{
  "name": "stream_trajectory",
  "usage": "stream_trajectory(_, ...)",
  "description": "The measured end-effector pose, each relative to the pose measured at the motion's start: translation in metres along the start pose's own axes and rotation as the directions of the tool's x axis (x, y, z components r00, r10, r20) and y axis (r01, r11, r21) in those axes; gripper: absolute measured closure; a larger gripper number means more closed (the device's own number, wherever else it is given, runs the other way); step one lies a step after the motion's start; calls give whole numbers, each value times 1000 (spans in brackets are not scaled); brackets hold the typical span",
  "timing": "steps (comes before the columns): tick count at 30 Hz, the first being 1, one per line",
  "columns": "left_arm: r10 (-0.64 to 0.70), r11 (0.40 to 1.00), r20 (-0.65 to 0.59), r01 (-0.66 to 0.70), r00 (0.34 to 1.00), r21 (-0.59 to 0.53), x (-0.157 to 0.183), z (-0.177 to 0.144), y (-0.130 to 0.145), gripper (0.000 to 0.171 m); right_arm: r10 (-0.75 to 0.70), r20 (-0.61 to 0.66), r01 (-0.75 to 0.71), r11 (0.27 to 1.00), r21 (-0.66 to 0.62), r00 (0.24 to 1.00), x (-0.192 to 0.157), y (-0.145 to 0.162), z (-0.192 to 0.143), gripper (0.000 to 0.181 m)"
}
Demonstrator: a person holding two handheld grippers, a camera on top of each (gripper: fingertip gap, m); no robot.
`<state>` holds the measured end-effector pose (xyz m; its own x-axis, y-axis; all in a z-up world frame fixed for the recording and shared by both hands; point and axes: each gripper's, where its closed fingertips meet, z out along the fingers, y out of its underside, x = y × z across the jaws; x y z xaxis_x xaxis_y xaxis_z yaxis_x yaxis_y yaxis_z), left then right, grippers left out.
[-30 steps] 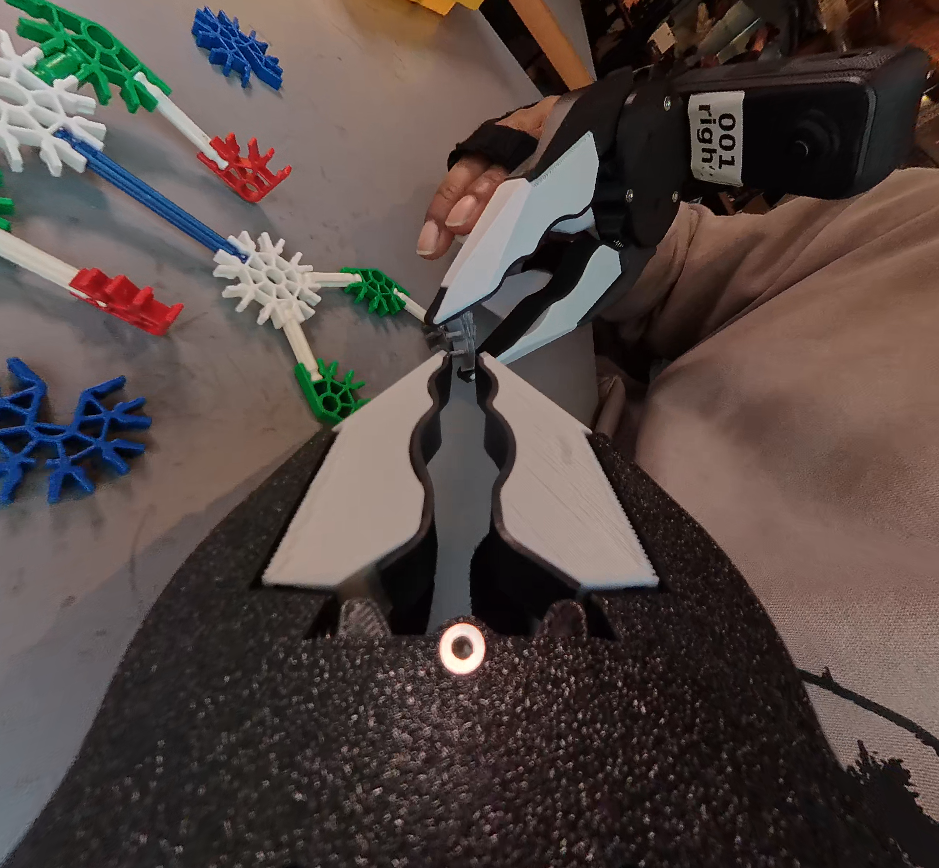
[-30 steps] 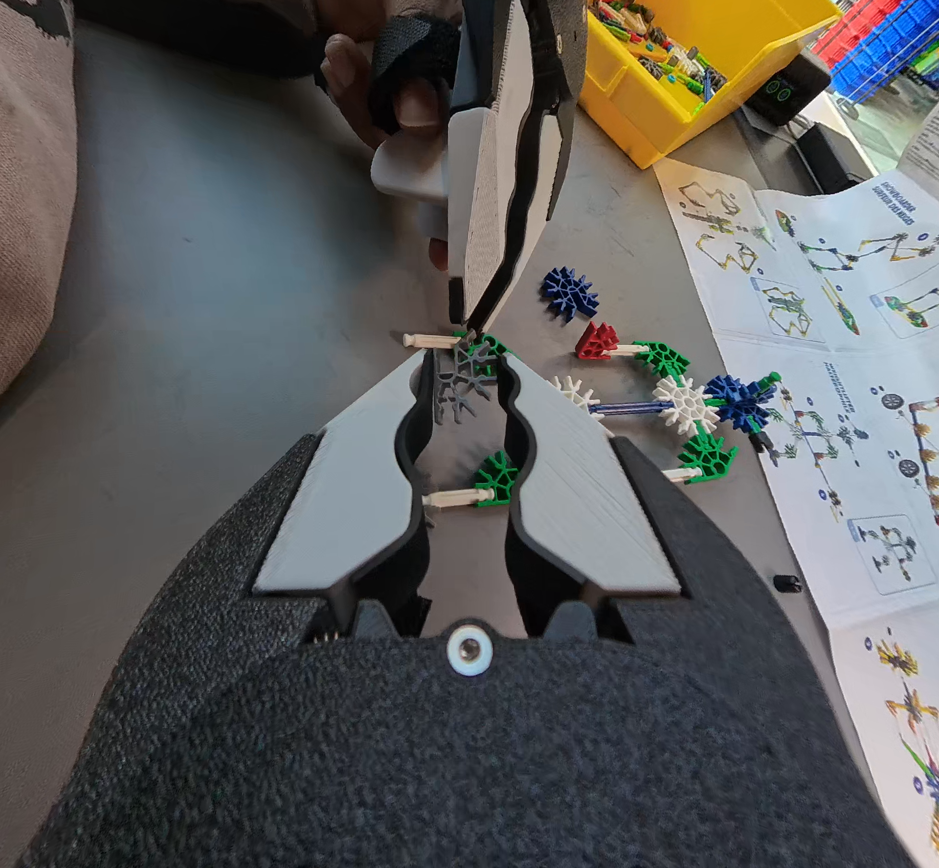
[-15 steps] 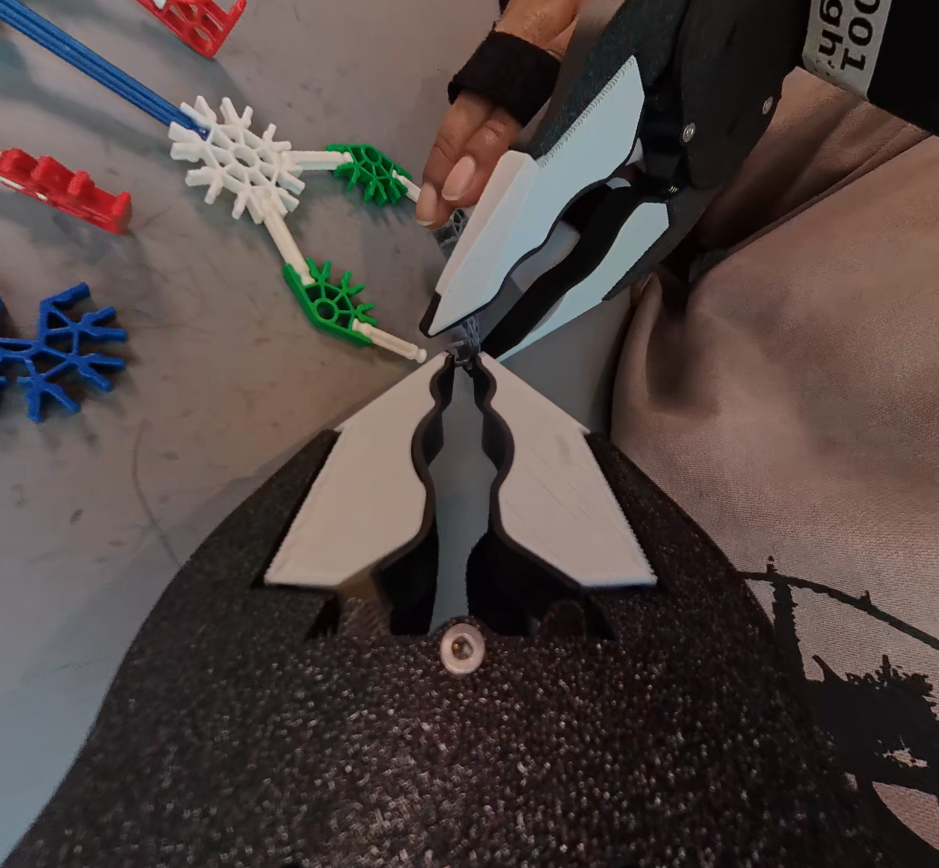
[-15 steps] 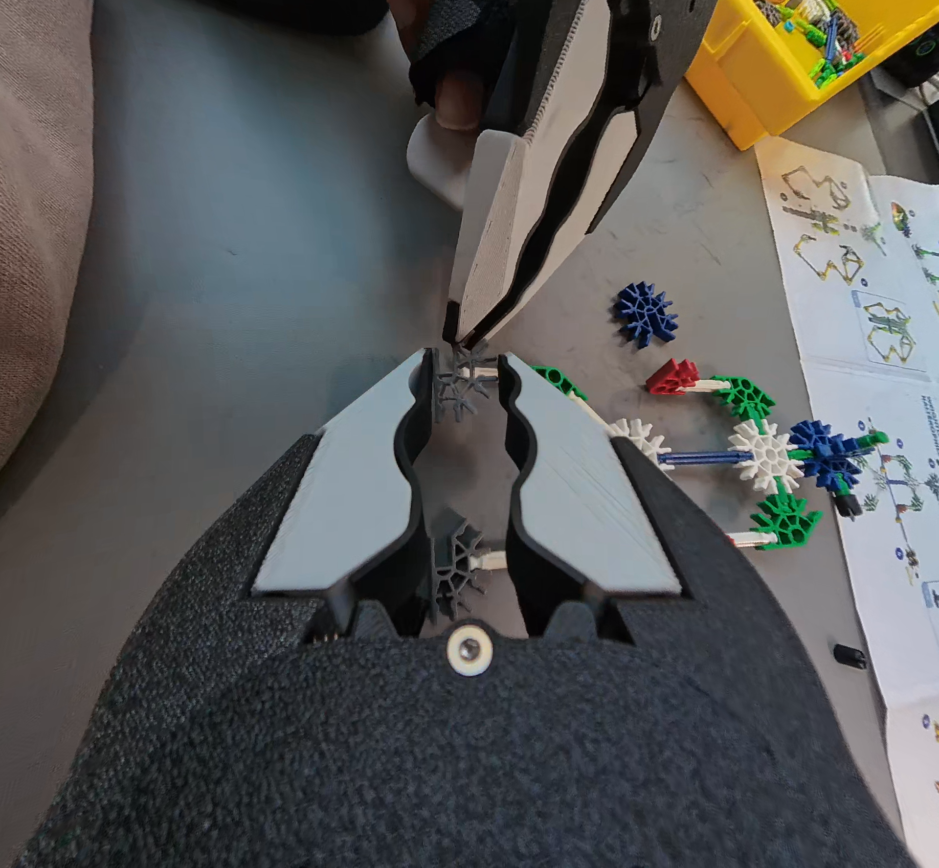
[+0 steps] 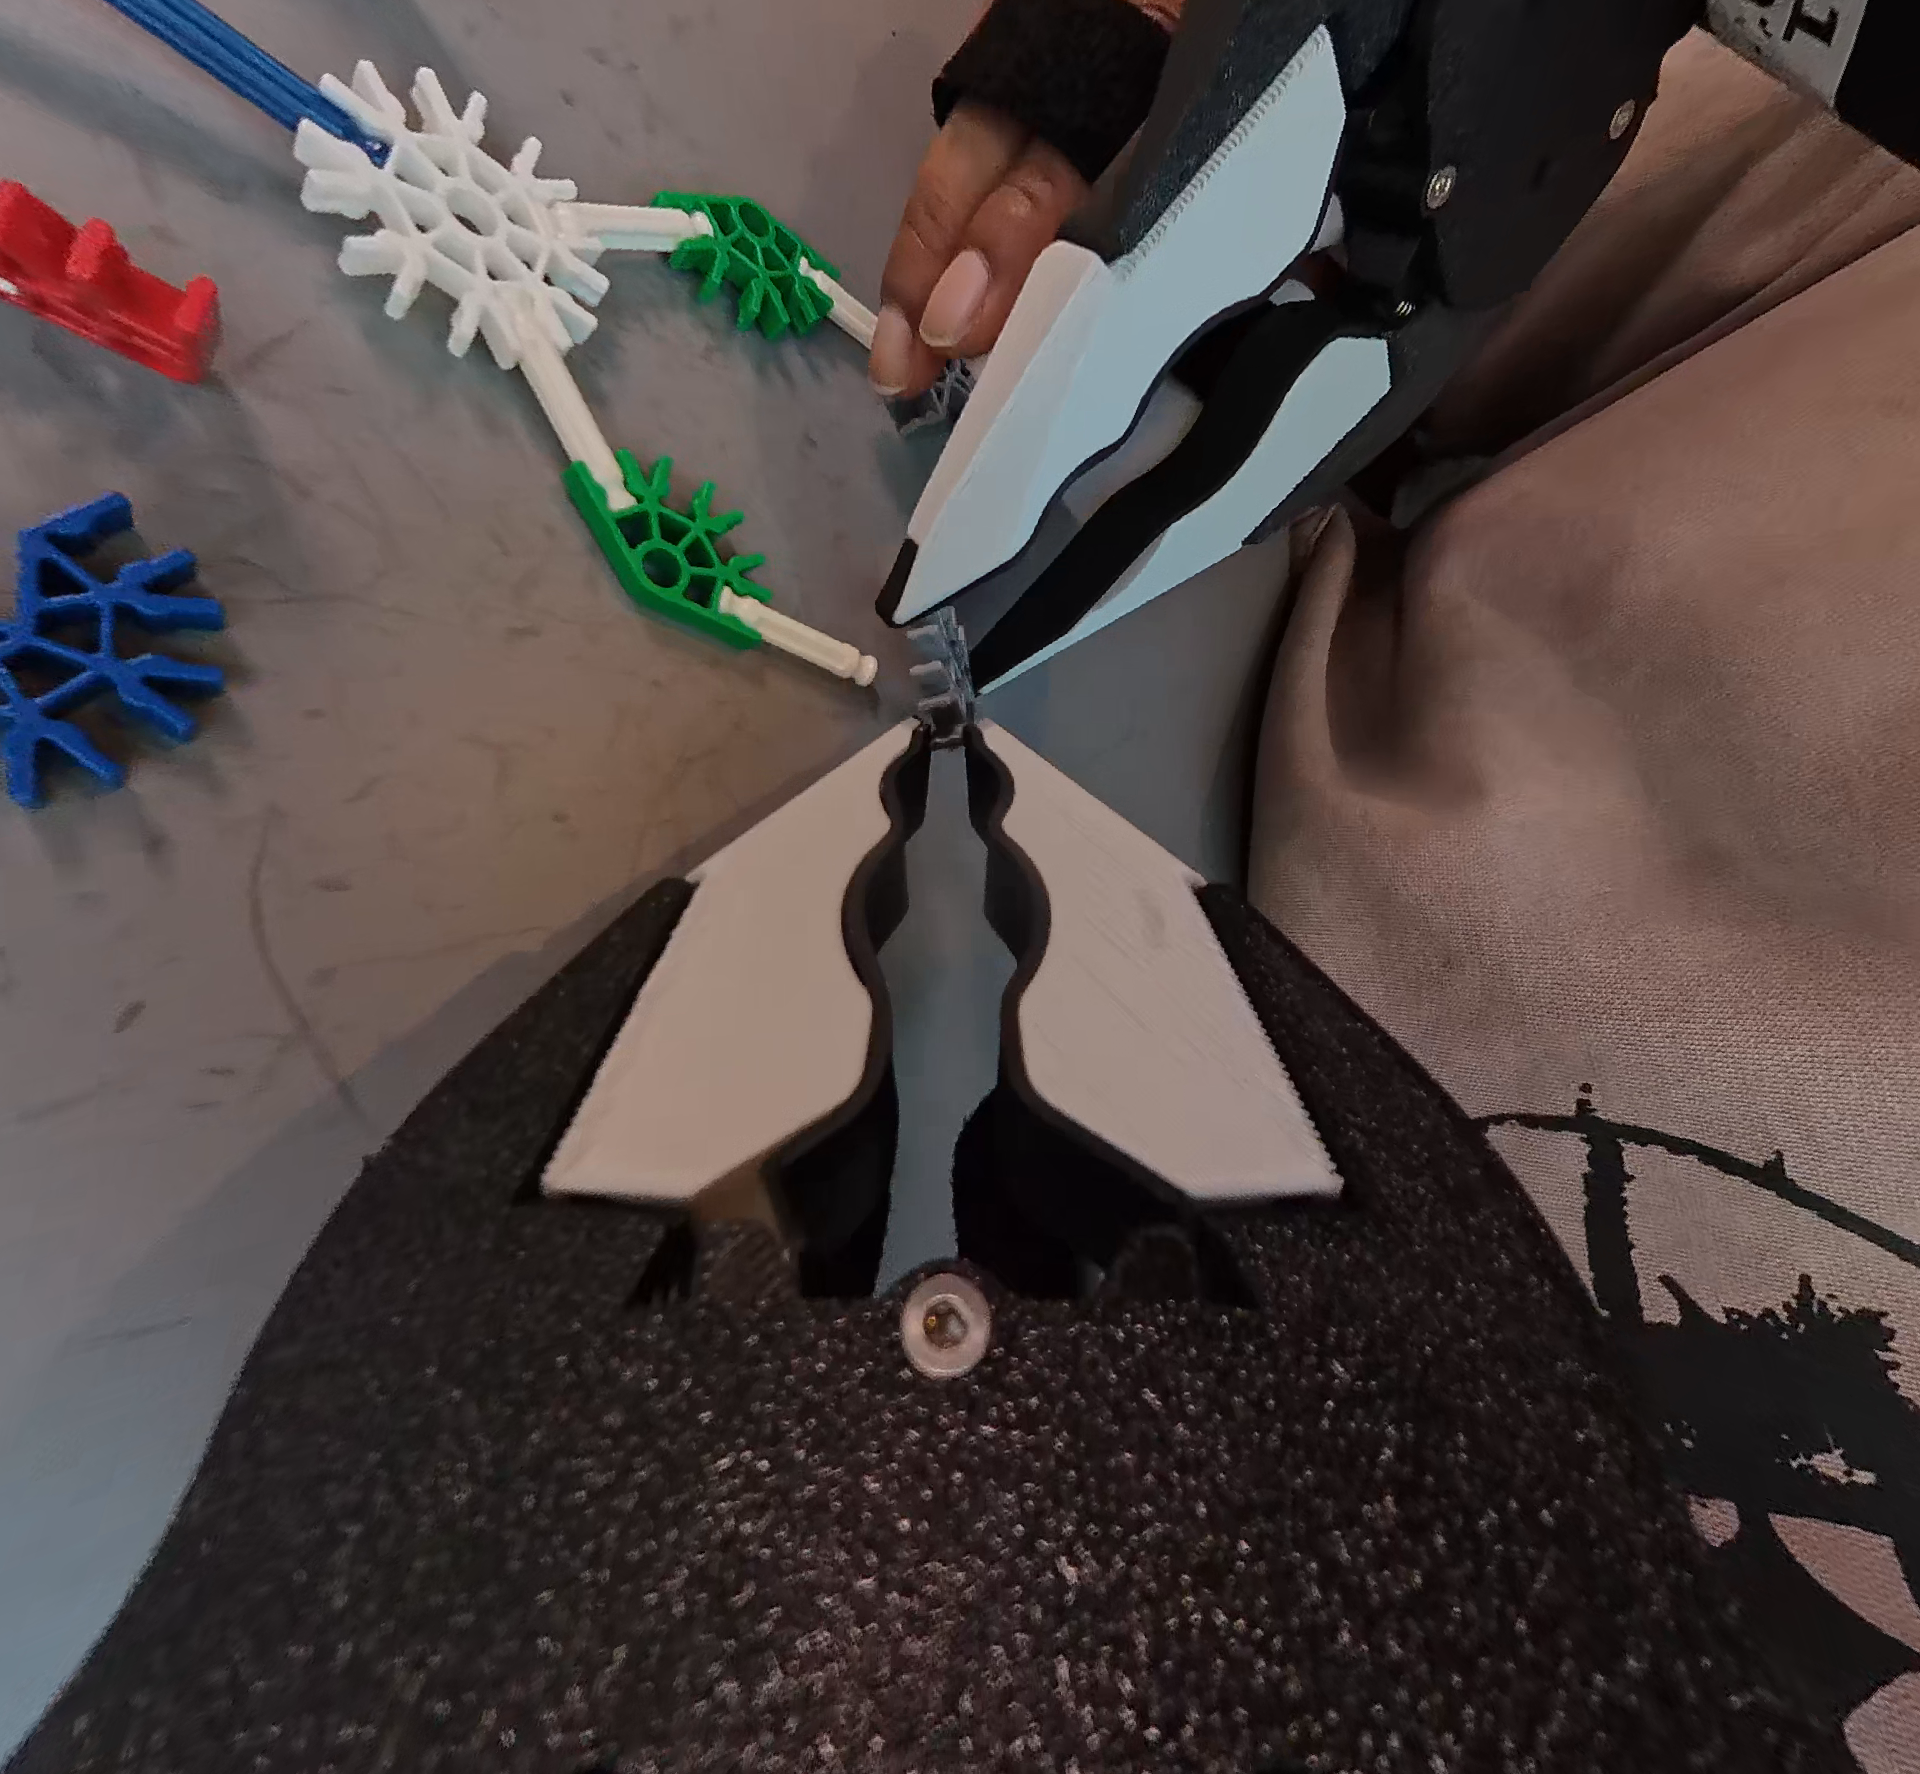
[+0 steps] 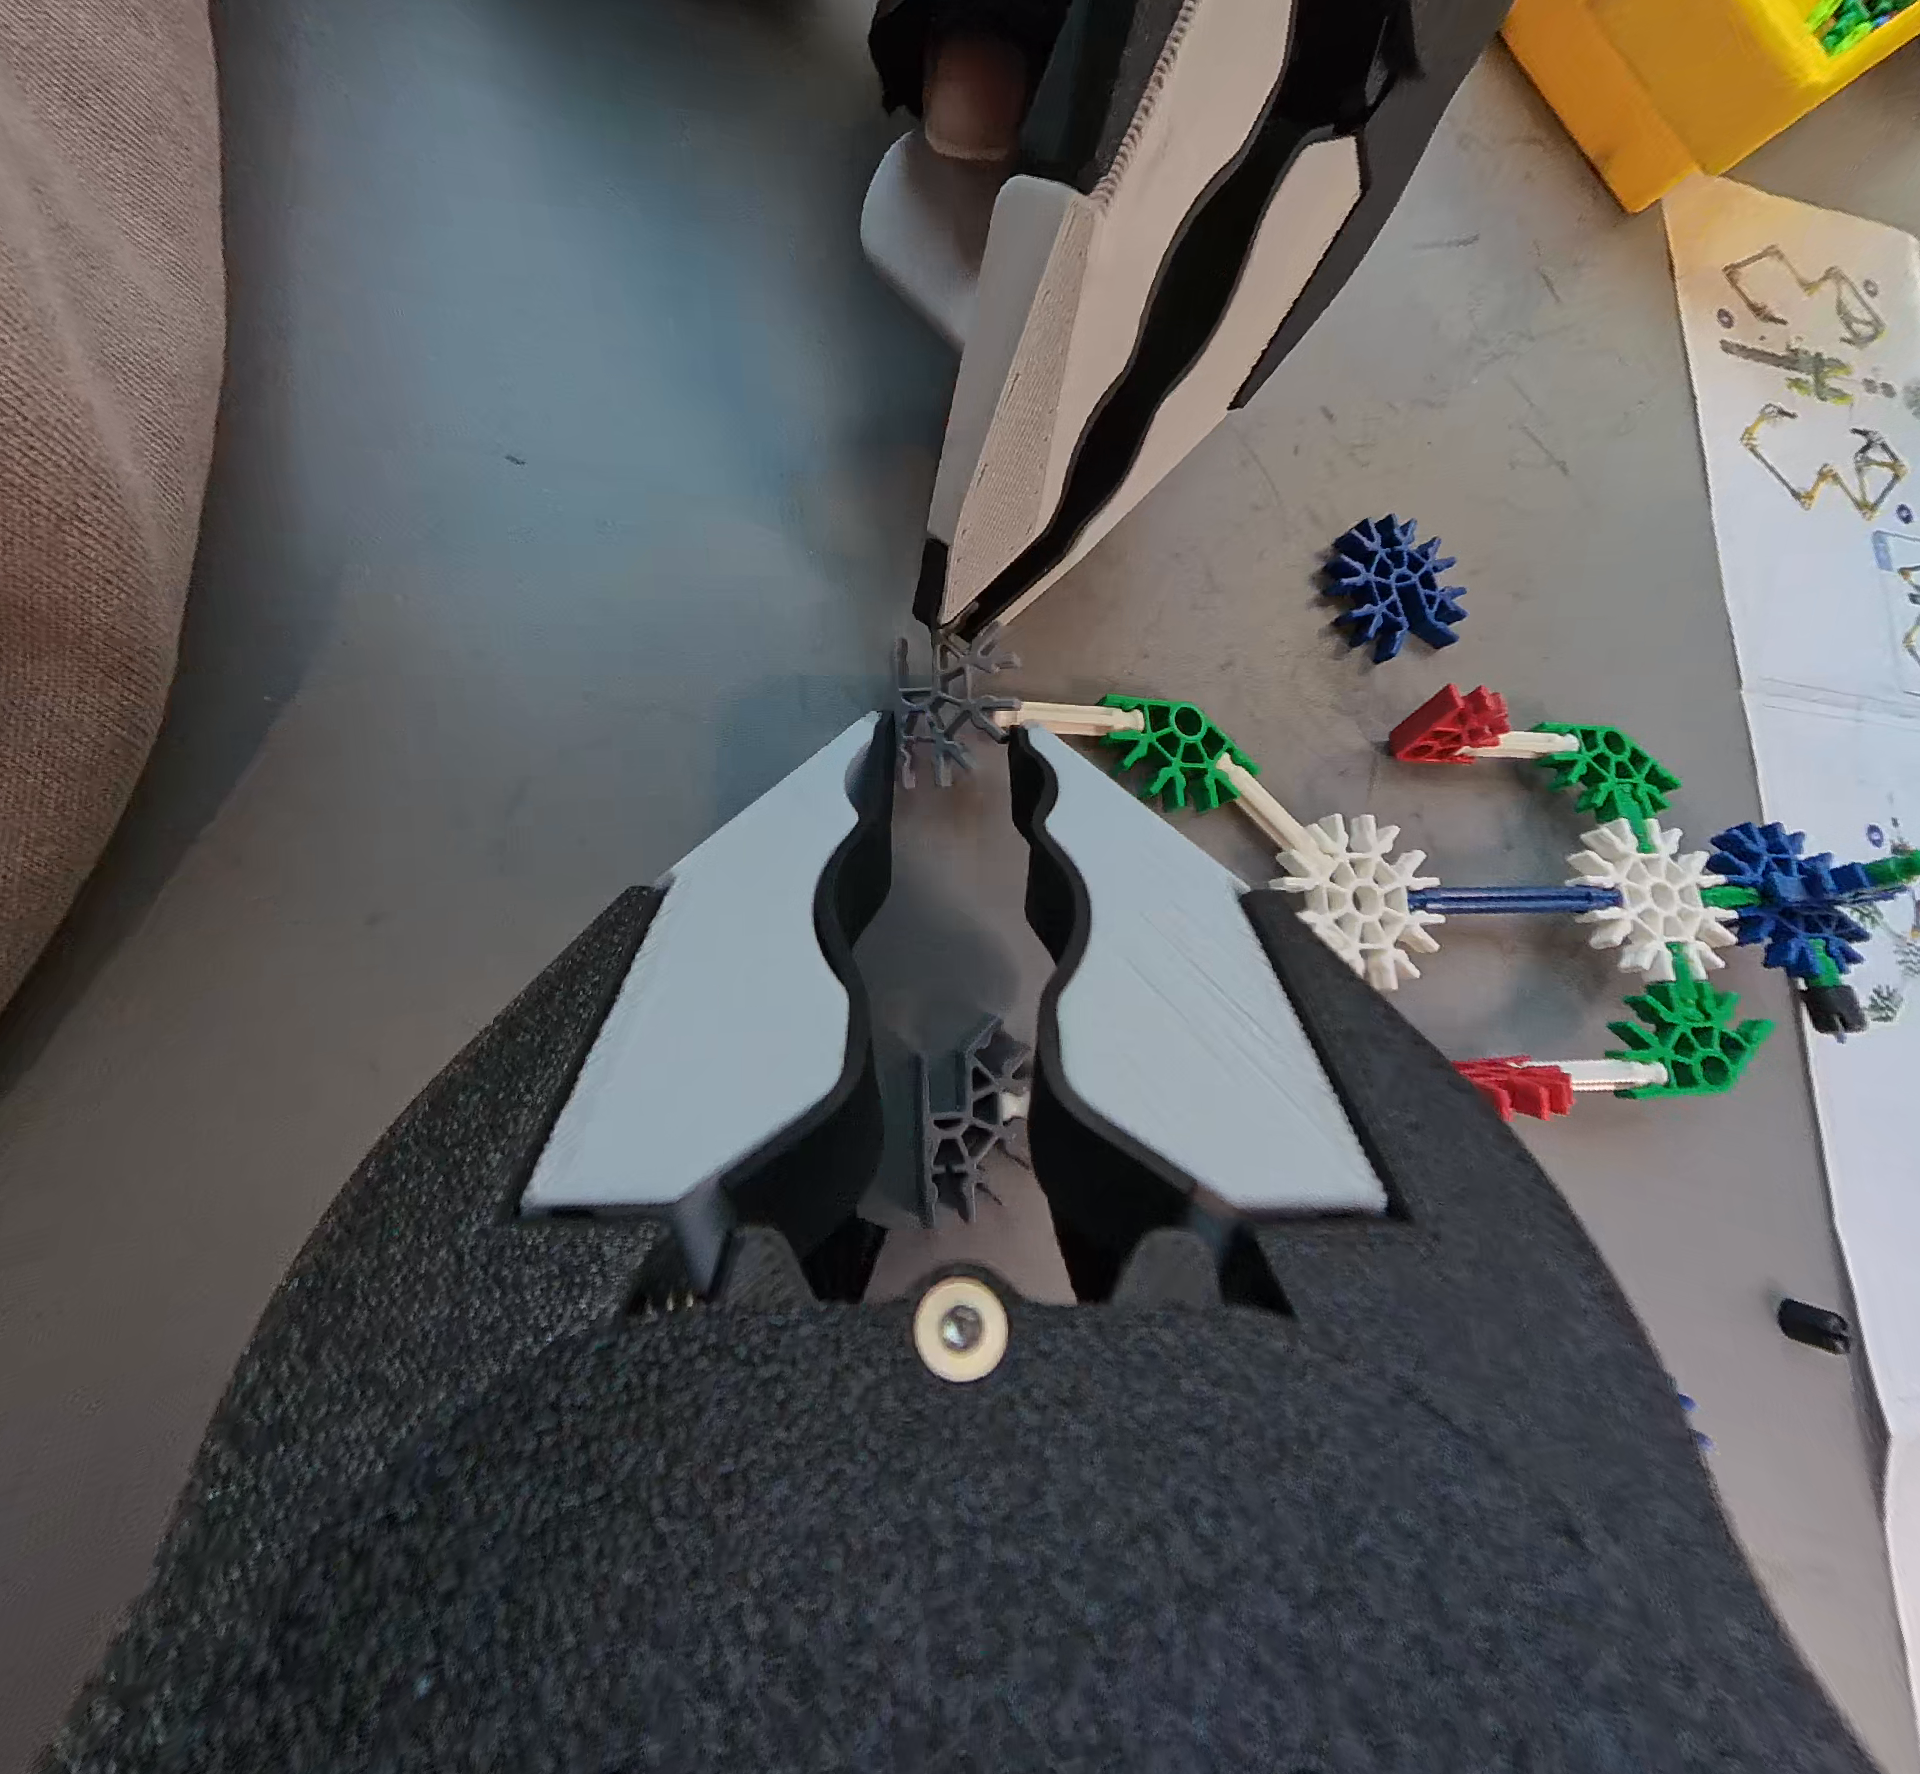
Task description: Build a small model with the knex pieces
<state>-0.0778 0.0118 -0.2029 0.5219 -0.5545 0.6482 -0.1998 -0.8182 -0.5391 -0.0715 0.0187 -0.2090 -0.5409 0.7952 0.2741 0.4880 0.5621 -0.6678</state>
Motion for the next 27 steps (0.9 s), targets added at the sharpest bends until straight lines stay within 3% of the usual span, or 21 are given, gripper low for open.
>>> stream_trajectory(6,53,998,124,-54,991,10,-13,-8,-4,165,61,23,-61,998,-24,998,1,3,2,161)
stream_trajectory(16,123,992,185,-127,975,11,-13,-1,-9,165,154,58,-152,988,-36,986,2,4,4,161)
stream_trajectory(27,144,989,222,-144,964,-16,-15,3,-7,165,144,52,-145,989,20,988,6,-7,-5,159)
